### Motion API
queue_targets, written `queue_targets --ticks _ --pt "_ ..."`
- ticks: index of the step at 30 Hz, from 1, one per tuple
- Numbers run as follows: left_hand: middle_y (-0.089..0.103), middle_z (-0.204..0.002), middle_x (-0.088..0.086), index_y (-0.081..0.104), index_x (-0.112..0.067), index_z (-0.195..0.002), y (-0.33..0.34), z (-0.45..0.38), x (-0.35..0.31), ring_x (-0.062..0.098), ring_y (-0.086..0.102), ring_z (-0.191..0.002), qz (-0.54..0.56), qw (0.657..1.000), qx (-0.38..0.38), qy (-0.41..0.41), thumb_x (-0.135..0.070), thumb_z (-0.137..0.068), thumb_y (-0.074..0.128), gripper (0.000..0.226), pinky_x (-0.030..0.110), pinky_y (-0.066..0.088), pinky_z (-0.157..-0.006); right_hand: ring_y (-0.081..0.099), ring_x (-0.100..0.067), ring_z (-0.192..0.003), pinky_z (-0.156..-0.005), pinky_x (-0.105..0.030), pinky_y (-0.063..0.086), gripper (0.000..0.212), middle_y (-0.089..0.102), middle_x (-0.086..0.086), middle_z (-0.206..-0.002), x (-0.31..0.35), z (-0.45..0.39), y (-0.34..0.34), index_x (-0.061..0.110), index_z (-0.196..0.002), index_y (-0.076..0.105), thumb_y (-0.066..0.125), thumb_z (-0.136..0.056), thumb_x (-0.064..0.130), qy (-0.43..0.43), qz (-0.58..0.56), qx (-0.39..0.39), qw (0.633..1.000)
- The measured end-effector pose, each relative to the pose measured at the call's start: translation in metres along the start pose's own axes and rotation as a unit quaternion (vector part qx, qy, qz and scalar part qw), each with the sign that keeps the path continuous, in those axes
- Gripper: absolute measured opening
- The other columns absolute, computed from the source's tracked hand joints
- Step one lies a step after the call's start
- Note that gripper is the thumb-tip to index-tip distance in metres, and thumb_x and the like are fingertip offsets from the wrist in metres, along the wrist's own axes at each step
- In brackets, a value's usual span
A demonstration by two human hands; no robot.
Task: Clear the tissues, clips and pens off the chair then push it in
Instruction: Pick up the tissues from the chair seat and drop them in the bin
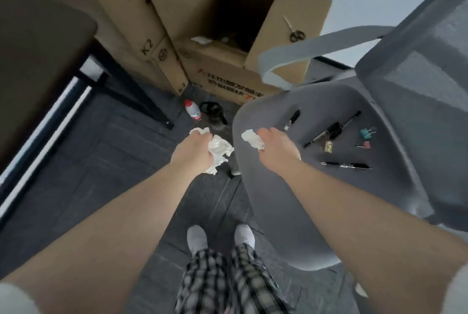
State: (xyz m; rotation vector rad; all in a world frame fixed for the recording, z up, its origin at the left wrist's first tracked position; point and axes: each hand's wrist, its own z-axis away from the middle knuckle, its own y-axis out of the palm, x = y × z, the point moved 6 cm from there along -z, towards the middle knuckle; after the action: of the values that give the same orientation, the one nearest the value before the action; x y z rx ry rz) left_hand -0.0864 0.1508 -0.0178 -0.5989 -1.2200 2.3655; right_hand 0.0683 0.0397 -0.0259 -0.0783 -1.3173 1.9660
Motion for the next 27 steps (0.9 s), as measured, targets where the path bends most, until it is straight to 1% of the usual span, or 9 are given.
queue_targets --ticks 2,4,9,12,15,19,22,24,27 --pt "0.047 -0.130 0.011 0.046 -0.012 -0.132 0.005 0.027 0.029 0.031 0.055 -0.108 0.022 0.999 -0.008 -0.035 -0.010 -0.092 0.044 0.040 0.034 0.039 -0.076 0.050 -0.035 -0.114 -0.085 -0.042 0.046 0.038 0.052 -0.012 -0.120 0.024 0.003 0.013 0.013 -0.127 0.049 0.050 -0.089 0.009 -0.028 0.022 0.007 0.999" --pt "0.046 -0.130 0.010 0.045 -0.012 -0.133 0.013 0.055 0.065 0.030 0.054 -0.109 0.042 0.996 -0.008 -0.081 -0.010 -0.093 0.044 0.041 0.035 0.040 -0.078 0.051 -0.035 -0.111 -0.083 -0.042 0.047 0.037 0.053 -0.013 -0.118 0.058 0.010 0.028 0.012 -0.125 0.050 0.052 -0.088 0.009 -0.066 0.036 0.018 0.997" --pt "0.048 -0.125 0.009 0.047 -0.011 -0.126 0.049 0.155 0.173 0.031 0.056 -0.102 0.101 0.973 -0.008 -0.206 -0.009 -0.090 0.044 0.036 0.033 0.040 -0.072 0.050 -0.034 -0.110 -0.075 -0.038 0.042 0.037 0.052 -0.013 -0.117 0.174 0.055 0.087 0.010 -0.125 0.048 0.055 -0.088 0.011 -0.216 0.076 0.067 0.971" --pt "0.044 -0.133 0.007 0.043 -0.015 -0.133 0.072 0.214 0.212 0.030 0.056 -0.107 0.134 0.955 -0.012 -0.266 -0.011 -0.090 0.044 0.043 0.036 0.042 -0.077 0.050 -0.034 -0.107 -0.070 -0.035 0.037 0.034 0.052 -0.013 -0.115 0.222 0.090 0.121 0.010 -0.122 0.049 0.054 -0.088 0.009 -0.271 0.096 0.076 0.955" --pt "0.044 -0.134 0.006 0.041 -0.017 -0.136 0.103 0.274 0.241 0.029 0.056 -0.107 0.159 0.942 -0.025 -0.295 -0.011 -0.090 0.044 0.046 0.035 0.043 -0.076 0.051 -0.033 -0.103 -0.069 -0.035 0.038 0.031 0.053 -0.013 -0.111 0.252 0.137 0.155 0.010 -0.117 0.050 0.055 -0.086 0.007 -0.302 0.110 0.082 0.943" --pt "0.046 -0.129 0.004 0.045 -0.017 -0.130 0.149 0.361 0.271 0.028 0.056 -0.105 0.203 0.924 -0.050 -0.320 -0.012 -0.091 0.044 0.040 0.034 0.041 -0.074 0.052 -0.032 -0.101 -0.066 -0.035 0.036 0.028 0.054 -0.012 -0.108 0.278 0.211 0.204 0.008 -0.113 0.051 0.055 -0.085 0.006 -0.354 0.150 0.088 0.919" --pt "0.045 -0.128 0.004 0.047 -0.017 -0.126 0.184 0.436 0.295 0.029 0.055 -0.105 0.220 0.912 -0.068 -0.338 -0.013 -0.090 0.046 0.036 0.035 0.043 -0.074 0.052 -0.032 -0.101 -0.067 -0.034 0.034 0.030 0.055 -0.011 -0.107 0.297 0.274 0.240 0.009 -0.115 0.052 0.053 -0.085 0.005 -0.379 0.177 0.077 0.905" --pt "0.044 -0.130 0.006 0.047 -0.016 -0.126 0.210 0.493 0.312 0.030 0.055 -0.107 0.227 0.903 -0.076 -0.356 -0.013 -0.091 0.046 0.036 0.036 0.043 -0.076 0.053 -0.032 -0.101 -0.067 -0.034 0.035 0.031 0.055 -0.012 -0.108 0.314 0.321 0.269 0.008 -0.117 0.052 0.053 -0.086 0.005 -0.399 0.189 0.088 0.893" --pt "0.041 -0.136 0.009 0.041 -0.017 -0.135 0.246 0.579 0.342 0.032 0.055 -0.112 0.236 0.884 -0.085 -0.395 -0.013 -0.092 0.046 0.044 0.040 0.046 -0.084 0.052 -0.033 -0.102 -0.067 -0.034 0.036 0.033 0.055 -0.012 -0.109 0.350 0.397 0.319 0.009 -0.118 0.052 0.052 -0.085 0.005 -0.439 0.182 0.104 0.874"
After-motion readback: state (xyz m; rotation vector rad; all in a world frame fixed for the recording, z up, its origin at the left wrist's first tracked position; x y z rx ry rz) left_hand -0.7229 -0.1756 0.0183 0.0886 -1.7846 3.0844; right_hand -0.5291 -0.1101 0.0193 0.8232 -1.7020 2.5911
